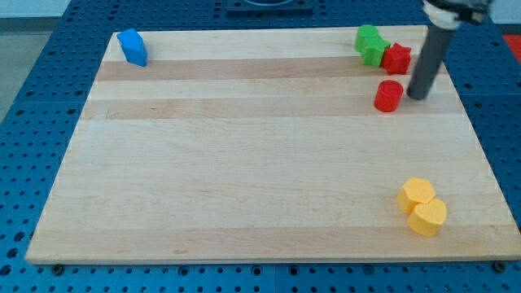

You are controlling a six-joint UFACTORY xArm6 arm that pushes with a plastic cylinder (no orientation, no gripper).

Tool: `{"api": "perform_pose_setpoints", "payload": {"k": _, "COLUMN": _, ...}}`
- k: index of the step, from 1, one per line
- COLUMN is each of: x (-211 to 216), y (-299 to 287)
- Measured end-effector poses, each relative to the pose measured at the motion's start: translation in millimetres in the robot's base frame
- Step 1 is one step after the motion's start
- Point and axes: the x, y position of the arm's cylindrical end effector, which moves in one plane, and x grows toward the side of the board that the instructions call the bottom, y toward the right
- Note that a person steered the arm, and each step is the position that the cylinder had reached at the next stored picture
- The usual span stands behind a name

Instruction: Push the red star and red circle to the top

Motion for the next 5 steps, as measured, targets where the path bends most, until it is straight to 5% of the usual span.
{"api": "perform_pose_setpoints", "payload": {"k": 2, "x": 17, "y": -27}}
{"api": "perform_pose_setpoints", "payload": {"k": 5, "x": -33, "y": -84}}
